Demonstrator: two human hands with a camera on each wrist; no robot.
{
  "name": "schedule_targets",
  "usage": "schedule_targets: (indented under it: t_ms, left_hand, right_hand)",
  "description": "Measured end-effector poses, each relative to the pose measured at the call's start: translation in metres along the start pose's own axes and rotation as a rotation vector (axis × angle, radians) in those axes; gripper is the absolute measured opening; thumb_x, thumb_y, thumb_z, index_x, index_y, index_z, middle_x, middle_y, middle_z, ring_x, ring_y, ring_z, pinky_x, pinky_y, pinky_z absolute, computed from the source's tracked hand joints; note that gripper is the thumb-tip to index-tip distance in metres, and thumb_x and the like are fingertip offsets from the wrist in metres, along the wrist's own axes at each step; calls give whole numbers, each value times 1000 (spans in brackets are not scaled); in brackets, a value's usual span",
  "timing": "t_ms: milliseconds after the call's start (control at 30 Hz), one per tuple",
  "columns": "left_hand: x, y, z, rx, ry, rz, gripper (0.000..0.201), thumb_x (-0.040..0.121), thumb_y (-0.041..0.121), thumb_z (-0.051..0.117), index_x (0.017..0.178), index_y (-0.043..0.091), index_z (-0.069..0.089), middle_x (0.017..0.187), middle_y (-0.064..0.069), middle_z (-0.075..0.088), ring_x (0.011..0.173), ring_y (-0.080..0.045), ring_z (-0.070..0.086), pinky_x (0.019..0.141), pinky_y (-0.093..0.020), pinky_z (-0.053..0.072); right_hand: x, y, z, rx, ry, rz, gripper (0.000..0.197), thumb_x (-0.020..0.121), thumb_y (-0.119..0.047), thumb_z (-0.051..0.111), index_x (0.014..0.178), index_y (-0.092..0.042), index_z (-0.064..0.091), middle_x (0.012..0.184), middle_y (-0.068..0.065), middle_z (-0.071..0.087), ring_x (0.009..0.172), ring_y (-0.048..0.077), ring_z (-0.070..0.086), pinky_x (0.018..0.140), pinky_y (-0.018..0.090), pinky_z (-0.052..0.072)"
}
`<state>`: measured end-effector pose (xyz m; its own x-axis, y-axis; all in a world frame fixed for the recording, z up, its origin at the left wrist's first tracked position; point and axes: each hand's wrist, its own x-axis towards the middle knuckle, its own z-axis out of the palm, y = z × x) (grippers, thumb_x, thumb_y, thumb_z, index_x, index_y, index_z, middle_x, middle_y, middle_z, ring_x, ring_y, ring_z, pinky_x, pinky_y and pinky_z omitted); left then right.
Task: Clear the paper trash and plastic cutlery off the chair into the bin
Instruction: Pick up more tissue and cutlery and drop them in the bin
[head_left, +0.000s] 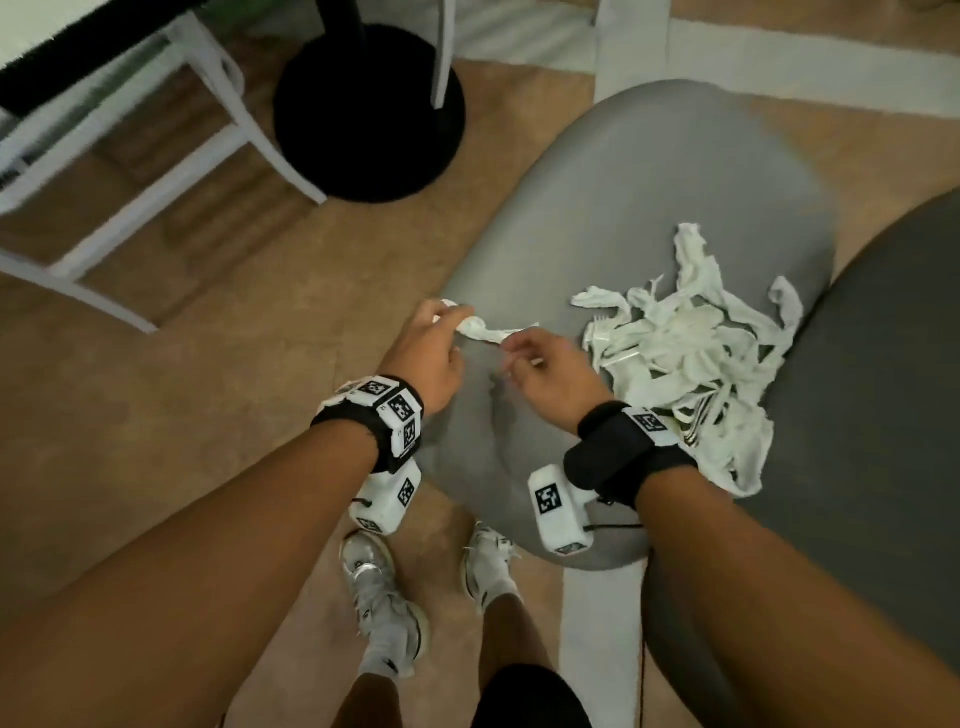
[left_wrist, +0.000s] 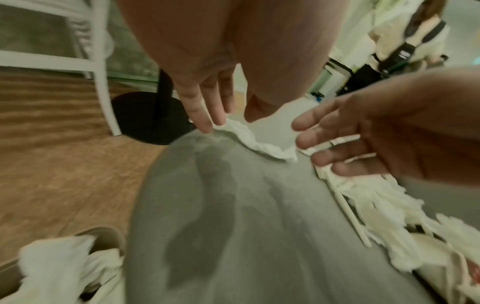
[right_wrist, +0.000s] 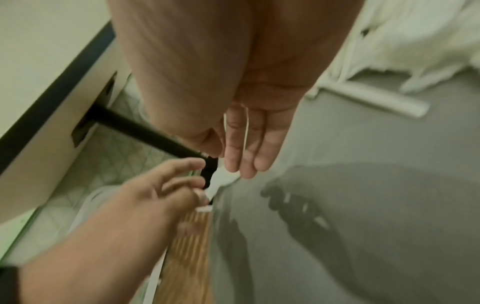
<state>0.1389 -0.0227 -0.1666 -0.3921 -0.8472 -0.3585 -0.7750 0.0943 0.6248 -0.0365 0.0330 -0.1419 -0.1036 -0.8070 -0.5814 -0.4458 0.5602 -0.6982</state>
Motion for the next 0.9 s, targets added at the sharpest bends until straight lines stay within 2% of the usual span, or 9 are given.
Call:
schedule_targets:
  t_ms: [133,233,367,500,567,667,733,800,900]
  left_hand:
    - [16,21,35,186,-206,3,42,91,13,57,132,24,57,133,-9,40,120,-28,48,102,-33,40]
    - [29,32,48,268,-214,-18,13,92,17,57,101,11,64,111,-14,52,103,-37,54,89,-37,44]
    - [42,66,64,261,-223,60,11,88,14,55,78,9,57,89,-11,59,88,-32,55,75,-34,42]
    - [51,125,98,163,-260,195,9,88,18,58,95,15,52,92,0,52,84,-22,51,71,-29,36]
    - [55,147,118,176,-336,271,36,89,19,57,124,20,47,102,-4,53,92,-25,54,78,-30,44]
    - [60,169,143,284,-455,298,72,92,17,54,153,30,18,113,-10,51,102,-26,51,90,-37,46]
    - [61,173,154,387,-493,278,76,93,18,55,155,34,13,115,-11,50,104,-28,50,90,-40,48]
    - [62,169,155,503,-490,266,62,94,17,55,149,27,30,119,-13,50,108,-31,51,86,-42,50]
    - [64,155,145,599,-455,275,30,96,13,49,126,14,51,117,-12,51,105,-31,52,80,-40,49]
  right_hand:
    - [1,33,-67,8,153,42,26,81,-29,51,102,-25,66,96,-2,73,88,20,70,91,43,54]
    - [-2,64,-109,-32,259,75,22,90,-22,54,108,-21,66,100,-2,72,90,19,69,89,38,55]
    - [-3,98,-152,-111,389,135,28,92,-19,56,119,-15,63,116,3,66,101,21,64,92,33,51]
    - [6,127,-176,-154,477,267,33,89,-18,60,122,-18,60,136,9,49,124,29,51,106,38,43]
    - [11,132,-181,-143,488,292,34,88,-16,61,122,-19,60,140,9,44,130,29,45,110,37,39]
    - [19,136,-184,-167,512,288,41,86,-13,61,126,-18,57,148,6,36,136,29,34,114,39,35]
    - [23,141,-187,-209,493,285,53,83,-15,63,135,-18,50,155,6,26,142,31,25,116,43,32]
    - [27,145,-193,-249,434,297,70,80,-22,68,143,-18,39,159,6,21,144,33,22,116,46,31]
    - [30,151,-199,-330,334,323,93,72,-34,77,148,-20,25,159,3,19,141,35,28,111,51,37]
